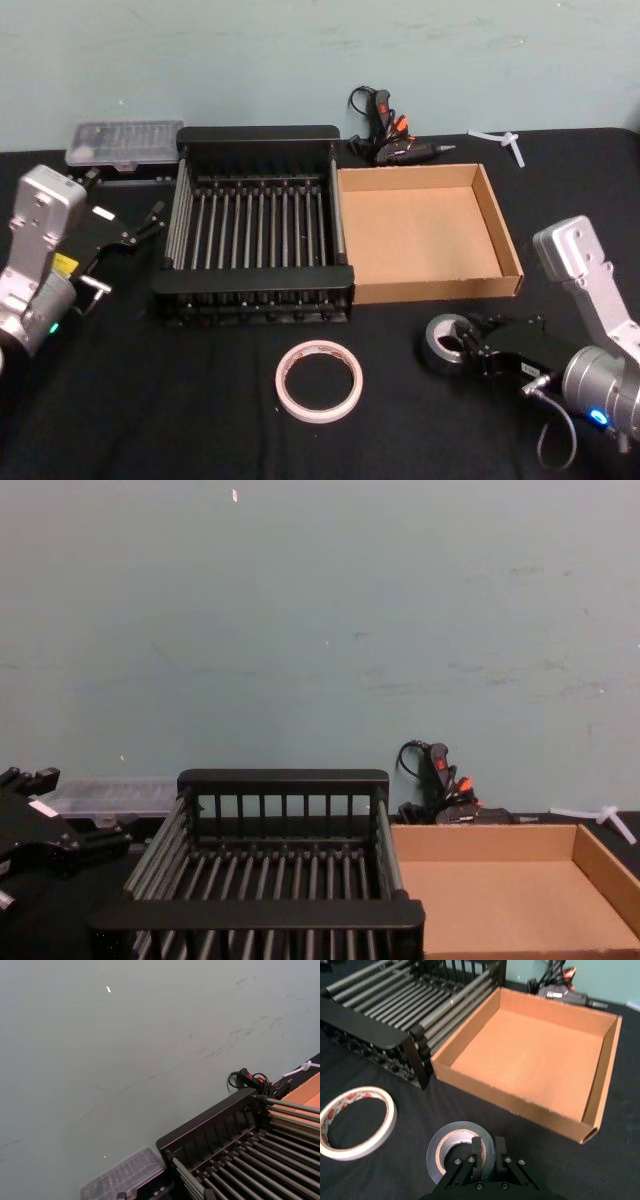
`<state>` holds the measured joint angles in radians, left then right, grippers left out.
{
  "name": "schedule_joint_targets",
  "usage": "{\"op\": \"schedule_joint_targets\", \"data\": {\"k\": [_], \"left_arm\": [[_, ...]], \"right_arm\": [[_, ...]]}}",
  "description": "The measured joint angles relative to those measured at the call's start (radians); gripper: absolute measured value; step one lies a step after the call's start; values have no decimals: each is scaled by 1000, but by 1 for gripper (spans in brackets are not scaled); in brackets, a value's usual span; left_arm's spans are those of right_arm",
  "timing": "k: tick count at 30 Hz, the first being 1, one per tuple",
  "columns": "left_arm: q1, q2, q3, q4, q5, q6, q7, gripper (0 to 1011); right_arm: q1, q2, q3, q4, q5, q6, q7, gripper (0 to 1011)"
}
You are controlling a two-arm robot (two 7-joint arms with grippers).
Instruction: Pick up the white tape and place it into the black box , Pick up the silver tape and place it into the brown box.
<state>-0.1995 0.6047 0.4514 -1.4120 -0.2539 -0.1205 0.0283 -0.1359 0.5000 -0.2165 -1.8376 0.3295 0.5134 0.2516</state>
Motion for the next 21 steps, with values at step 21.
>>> {"op": "schedule_joint_targets", "data": {"k": [21], "left_arm": [[0,0,0,0,0,0,0,1001]], "right_arm": [[112,-8,20,14,-55,-55,6,160]]}}
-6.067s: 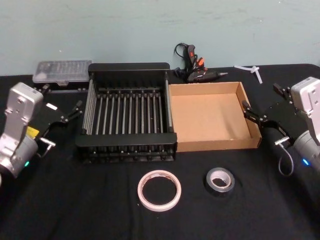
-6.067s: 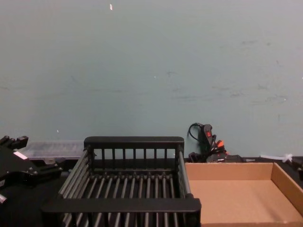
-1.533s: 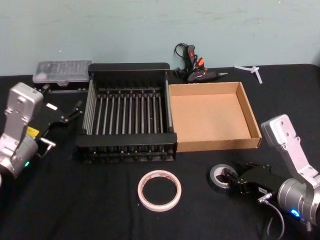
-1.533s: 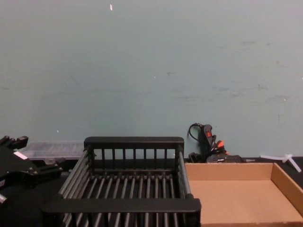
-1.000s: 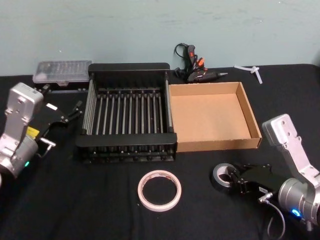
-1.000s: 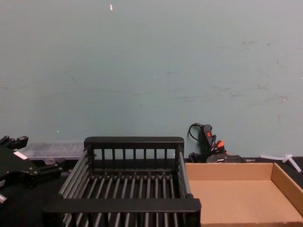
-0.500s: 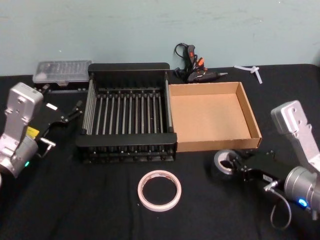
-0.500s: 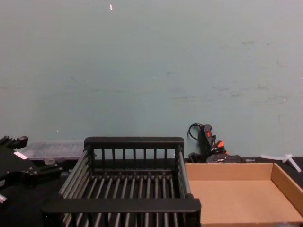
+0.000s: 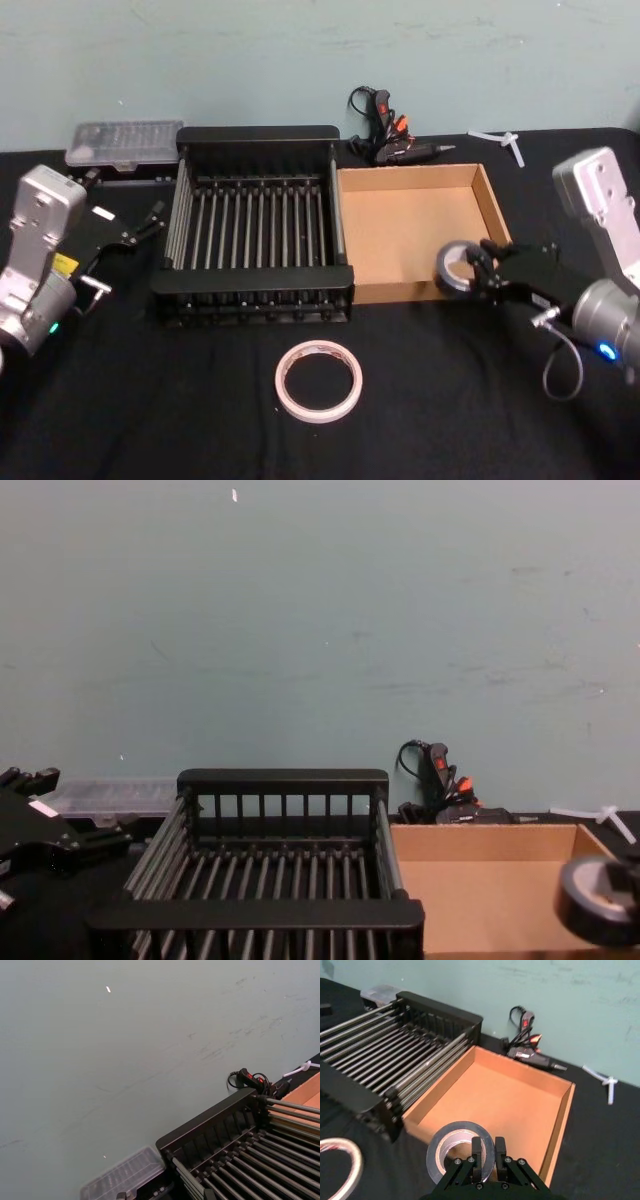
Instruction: Pick up the white tape and place it into the black box , Pick up the silver tape and place it into the brown box.
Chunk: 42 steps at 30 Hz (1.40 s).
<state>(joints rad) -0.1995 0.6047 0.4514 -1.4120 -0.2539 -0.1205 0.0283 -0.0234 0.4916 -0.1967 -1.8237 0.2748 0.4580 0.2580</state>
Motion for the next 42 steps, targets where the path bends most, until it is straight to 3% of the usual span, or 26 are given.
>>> {"op": "schedule_joint_targets", "data": {"k": [9,19,33,42], "left_arm": [[0,0,0,0,0,0,0,1001],[0,0,0,0,0,0,0,1001],[0,0,0,0,0,0,0,1001],[0,0,0,0,0,0,0,1001]], "right_arm": [[97,-39,-19,93,-42,-23,1,160],[227,-107,-47,272,-99,-82,1,160],[325,-183,-76,474,-158,-138,5,160],[343,-209,-71,534,-180,-139,2,160]]}}
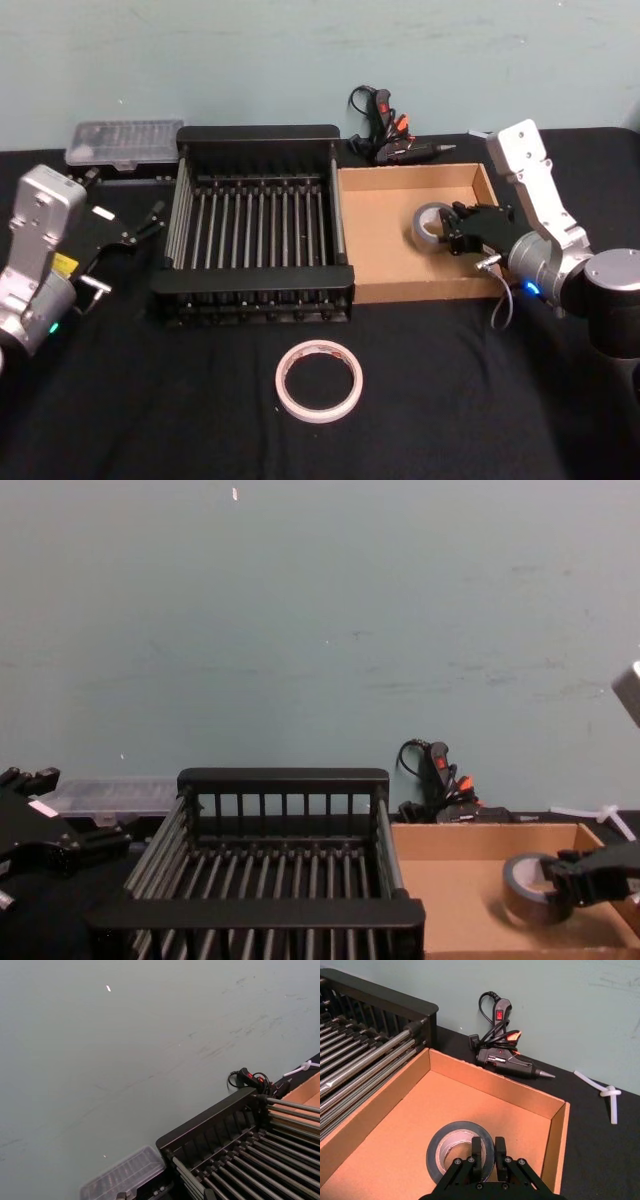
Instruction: Pick up the white tape and place it into the black box , Pick up the silver tape and place it into the brown box.
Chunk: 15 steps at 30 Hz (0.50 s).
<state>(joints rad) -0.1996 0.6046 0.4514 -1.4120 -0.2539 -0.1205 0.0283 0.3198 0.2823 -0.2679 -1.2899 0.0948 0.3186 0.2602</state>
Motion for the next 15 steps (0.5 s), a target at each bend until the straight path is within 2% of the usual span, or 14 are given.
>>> {"op": "schedule_joint_targets", "data": {"k": [11,15], "left_arm": [[0,0,0,0,0,0,0,1001],[0,0,0,0,0,0,0,1001]], "right_arm": [[-1,3,0,-5,1,1,-1,160],[-2,4,0,-7,3,1,-1,204]]}}
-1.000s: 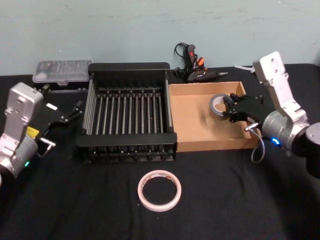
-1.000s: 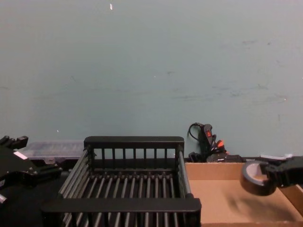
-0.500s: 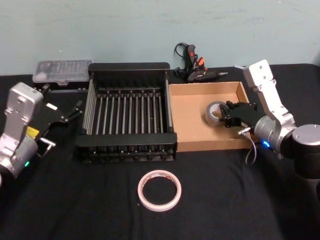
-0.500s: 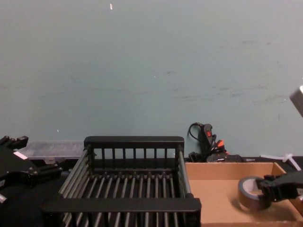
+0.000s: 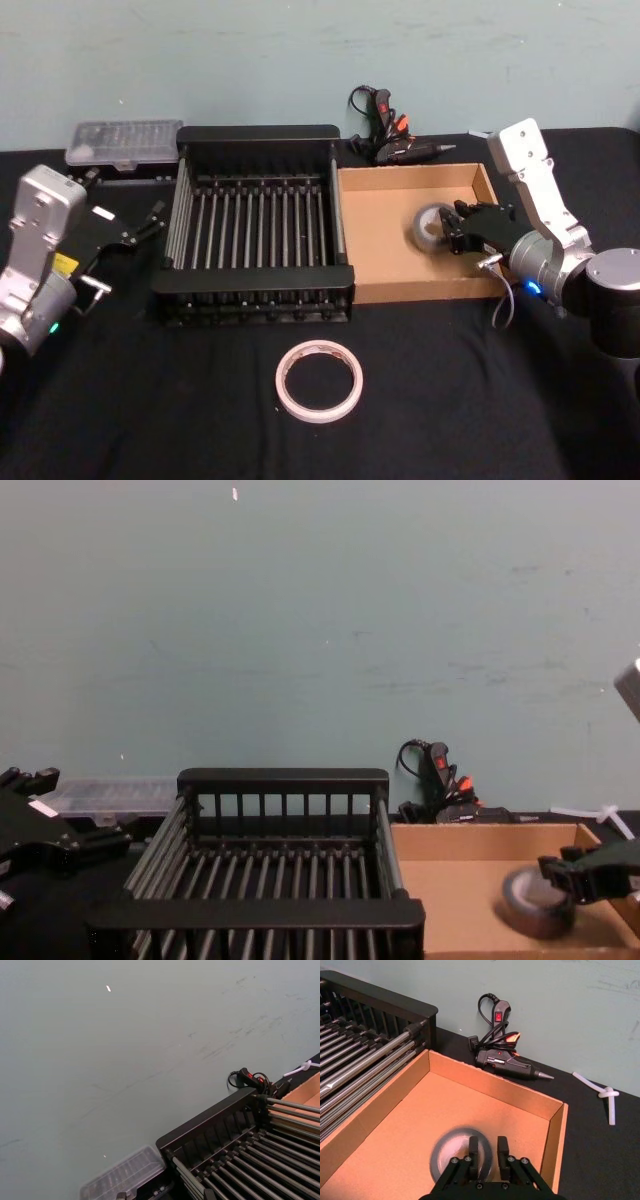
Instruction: Pick up the white tape and place it into the black box , Pick up the silver tape and place it into the brown box.
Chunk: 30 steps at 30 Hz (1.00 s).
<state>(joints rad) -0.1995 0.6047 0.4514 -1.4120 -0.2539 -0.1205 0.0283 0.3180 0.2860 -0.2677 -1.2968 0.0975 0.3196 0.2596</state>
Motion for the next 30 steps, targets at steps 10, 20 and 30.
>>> {"op": "schedule_joint_targets", "data": {"k": [10,20,30], "left_arm": [[0,0,0,0,0,0,0,1001],[0,0,0,0,0,0,0,1001],[0,0,0,0,0,0,0,1001]], "right_arm": [[-1,1,0,-2,2,1,0,536],[-1,2,0,-3,3,1,0,843],[-2,2,1,-4,4,1,1,1002]]}}
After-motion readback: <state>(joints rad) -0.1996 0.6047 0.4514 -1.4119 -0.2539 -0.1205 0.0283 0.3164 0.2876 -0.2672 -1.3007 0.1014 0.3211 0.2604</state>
